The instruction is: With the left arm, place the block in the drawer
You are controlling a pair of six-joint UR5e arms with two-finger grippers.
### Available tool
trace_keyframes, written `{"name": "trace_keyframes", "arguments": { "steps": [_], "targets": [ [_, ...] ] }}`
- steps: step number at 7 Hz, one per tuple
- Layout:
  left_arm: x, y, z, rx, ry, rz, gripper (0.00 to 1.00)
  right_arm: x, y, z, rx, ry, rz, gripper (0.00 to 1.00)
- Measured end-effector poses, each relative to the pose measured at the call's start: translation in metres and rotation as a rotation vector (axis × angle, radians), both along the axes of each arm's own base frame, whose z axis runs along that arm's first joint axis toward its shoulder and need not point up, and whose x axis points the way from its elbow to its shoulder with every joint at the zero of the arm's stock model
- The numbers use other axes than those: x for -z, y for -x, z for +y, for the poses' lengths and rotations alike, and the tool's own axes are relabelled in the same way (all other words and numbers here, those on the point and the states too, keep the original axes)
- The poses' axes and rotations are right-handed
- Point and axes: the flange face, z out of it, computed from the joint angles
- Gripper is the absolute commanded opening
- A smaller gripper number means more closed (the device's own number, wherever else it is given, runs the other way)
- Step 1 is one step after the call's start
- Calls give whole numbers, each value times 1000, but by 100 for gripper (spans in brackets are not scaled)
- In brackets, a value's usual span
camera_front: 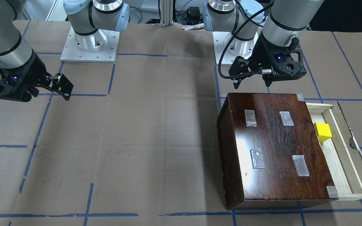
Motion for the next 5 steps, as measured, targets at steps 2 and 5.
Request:
{"name": "trace_keyframes", "arguments": {
  "steps": [2,5],
  "targets": [
    [2,3,0,59,-3,2,98,0,0,0,0,1,0,100],
    [2,4,0,75,-4,3,98,0,0,0,0,0,0,100]
  ]
}}
